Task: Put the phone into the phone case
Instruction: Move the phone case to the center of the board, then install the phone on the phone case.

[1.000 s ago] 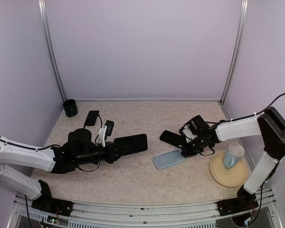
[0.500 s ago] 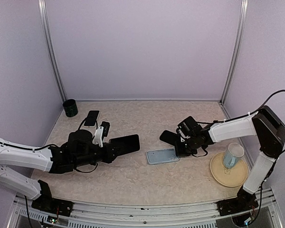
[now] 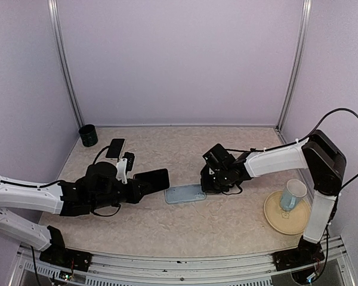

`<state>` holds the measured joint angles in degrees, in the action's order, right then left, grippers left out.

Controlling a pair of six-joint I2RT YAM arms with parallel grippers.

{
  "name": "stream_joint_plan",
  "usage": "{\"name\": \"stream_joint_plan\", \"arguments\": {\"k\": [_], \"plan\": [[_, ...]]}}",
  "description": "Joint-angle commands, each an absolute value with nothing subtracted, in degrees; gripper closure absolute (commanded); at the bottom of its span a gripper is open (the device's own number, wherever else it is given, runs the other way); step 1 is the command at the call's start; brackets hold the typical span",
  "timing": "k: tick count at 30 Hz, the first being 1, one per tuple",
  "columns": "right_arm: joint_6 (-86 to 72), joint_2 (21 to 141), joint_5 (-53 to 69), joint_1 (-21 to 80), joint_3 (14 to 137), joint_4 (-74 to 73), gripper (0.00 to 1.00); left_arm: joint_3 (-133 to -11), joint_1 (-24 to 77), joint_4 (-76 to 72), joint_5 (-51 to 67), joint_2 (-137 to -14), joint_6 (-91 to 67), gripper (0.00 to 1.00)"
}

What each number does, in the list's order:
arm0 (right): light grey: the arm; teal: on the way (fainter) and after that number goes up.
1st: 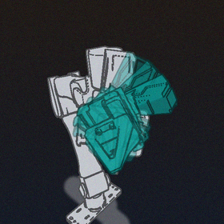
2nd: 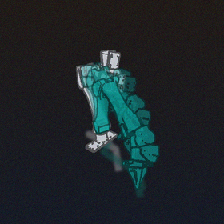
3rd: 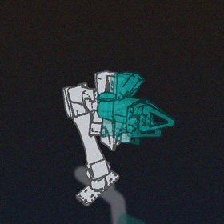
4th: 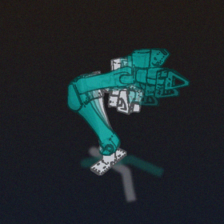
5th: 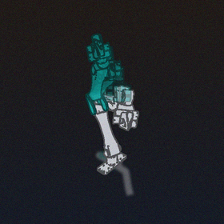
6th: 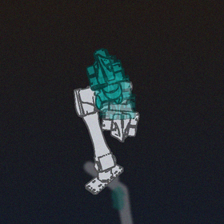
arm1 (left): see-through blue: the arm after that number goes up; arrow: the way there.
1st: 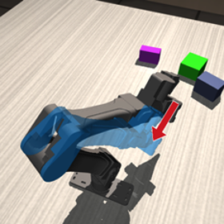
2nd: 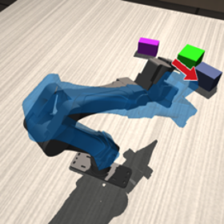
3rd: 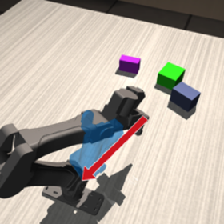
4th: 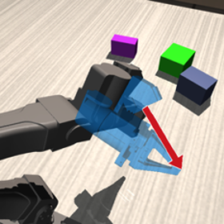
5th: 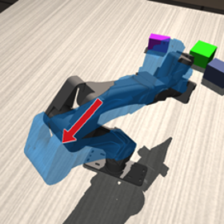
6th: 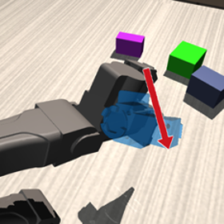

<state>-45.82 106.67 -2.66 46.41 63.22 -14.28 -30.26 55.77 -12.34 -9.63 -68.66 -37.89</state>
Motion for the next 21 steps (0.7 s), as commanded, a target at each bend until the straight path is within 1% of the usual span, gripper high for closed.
{"name": "stream_joint_plan", "arguments": {"k": [1, 6, 9, 11, 16, 20, 21], "plan": [[-47.87, 107.66, -2.49, 47.86, 65.16, -14.11, 0.86, -32.81, 55.96, -13.53, -11.52, -67.13, -38.04, 1.00], [-47.43, 107.18, -0.96, 48.53, 65.46, -14.23, 0.83, -33.82, 55.85, -13.45, -10.98, -68.29, -38.40, 1.00], [-46.73, 104.94, -0.72, 48.52, 64.27, -13.68, 0.82, -34.83, 55.88, -13.70, -9.67, -69.34, -38.73, 1.00], [-45.28, 103.14, -0.83, 48.44, 63.55, -13.59, 0.79, -35.88, 55.84, -13.98, -8.71, -70.35, -38.90, 1.00], [-39.76, 99.35, -0.09, 48.34, 61.77, -13.53, 0.53, -37.53, 55.66, -15.11, -5.77, -72.89, -40.04, 1.00], [-36.31, 96.42, -0.11, 47.90, 59.64, -13.15, 0.37, -38.11, 55.35, -16.77, -3.33, -74.68, -41.04, 1.00], [-35.59, 95.47, -0.09, 47.74, 58.85, -12.56, 0.31, -38.22, 55.17, -17.17, -2.60, -75.26, -41.31, 1.00]]}}
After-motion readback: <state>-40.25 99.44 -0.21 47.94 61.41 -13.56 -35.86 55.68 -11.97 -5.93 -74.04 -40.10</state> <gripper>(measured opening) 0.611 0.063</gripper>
